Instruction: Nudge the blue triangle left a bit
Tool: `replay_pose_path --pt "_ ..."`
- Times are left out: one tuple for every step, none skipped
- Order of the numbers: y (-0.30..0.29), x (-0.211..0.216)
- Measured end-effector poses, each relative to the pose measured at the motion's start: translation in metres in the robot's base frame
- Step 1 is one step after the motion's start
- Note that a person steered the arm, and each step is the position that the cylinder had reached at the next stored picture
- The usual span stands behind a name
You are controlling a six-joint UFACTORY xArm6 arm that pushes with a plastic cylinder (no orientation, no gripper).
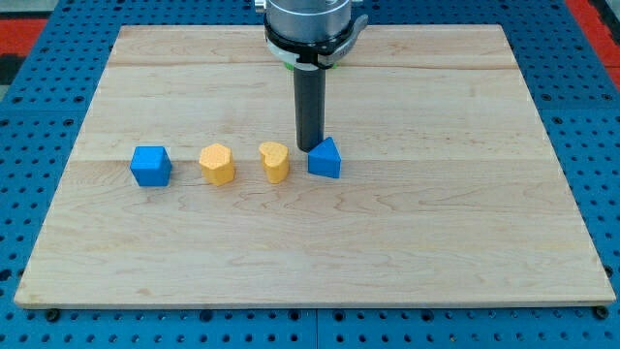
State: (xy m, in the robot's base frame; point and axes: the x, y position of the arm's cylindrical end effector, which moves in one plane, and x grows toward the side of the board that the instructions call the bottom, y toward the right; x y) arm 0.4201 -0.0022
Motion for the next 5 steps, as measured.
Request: replay_pose_path --pt "0.010 -0.010" --pt "0.040 -0.011" --pt "0.052 -0.009" --pt "0.052 -0.006" --pt "0.046 -0.001"
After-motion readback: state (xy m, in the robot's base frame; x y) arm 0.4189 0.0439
